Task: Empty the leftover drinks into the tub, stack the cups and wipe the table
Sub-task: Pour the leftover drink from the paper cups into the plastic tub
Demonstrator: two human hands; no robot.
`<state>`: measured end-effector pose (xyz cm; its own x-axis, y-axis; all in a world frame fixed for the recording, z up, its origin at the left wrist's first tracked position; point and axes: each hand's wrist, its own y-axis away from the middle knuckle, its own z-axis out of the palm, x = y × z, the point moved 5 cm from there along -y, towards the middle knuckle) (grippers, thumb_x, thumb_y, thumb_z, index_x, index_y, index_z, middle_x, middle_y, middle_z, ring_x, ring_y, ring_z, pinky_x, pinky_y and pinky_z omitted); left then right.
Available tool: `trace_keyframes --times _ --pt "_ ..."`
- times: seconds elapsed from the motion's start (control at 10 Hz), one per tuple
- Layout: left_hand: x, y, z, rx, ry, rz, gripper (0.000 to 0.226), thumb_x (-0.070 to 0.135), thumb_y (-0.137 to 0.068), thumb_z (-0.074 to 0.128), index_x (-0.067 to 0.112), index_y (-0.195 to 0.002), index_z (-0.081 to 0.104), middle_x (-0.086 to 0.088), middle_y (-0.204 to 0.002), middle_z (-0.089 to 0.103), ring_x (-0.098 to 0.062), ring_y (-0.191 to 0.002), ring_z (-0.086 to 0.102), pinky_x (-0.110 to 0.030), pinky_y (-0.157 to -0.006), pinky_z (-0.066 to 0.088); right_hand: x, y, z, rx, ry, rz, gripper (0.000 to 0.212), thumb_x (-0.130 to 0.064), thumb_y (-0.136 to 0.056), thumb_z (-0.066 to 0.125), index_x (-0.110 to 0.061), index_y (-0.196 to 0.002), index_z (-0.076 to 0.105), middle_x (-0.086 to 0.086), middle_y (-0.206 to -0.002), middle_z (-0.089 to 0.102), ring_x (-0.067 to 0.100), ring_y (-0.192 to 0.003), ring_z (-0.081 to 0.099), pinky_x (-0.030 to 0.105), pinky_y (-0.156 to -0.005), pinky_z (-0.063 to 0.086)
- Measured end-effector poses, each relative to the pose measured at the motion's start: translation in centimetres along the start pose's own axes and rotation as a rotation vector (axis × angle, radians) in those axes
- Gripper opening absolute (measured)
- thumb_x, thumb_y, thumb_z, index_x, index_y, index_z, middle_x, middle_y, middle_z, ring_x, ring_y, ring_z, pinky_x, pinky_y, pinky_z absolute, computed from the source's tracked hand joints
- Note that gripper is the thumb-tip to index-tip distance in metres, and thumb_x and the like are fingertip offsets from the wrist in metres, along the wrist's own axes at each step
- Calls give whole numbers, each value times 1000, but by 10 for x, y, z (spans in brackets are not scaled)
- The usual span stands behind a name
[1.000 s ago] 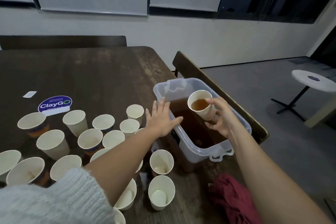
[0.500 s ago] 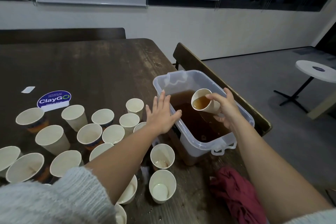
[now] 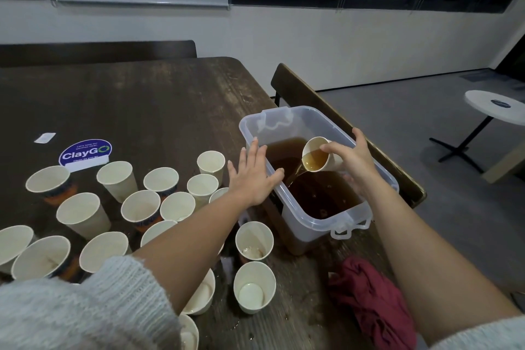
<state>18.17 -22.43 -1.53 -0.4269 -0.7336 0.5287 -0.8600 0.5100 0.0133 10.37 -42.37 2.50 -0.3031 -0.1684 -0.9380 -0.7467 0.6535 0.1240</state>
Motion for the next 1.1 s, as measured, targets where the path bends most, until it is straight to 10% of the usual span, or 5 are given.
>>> trace_keyframes --times 1.1 --pt "0 1 0 -7 -10 -1 68 53 -98 34 25 -153 6 6 -161 -17 -25 -148 -13 -57 -115 -6 -32 20 5 204 782 -382 110 -53 -72 78 -31 -153 7 13 -144 31 33 -131 35 51 -107 34"
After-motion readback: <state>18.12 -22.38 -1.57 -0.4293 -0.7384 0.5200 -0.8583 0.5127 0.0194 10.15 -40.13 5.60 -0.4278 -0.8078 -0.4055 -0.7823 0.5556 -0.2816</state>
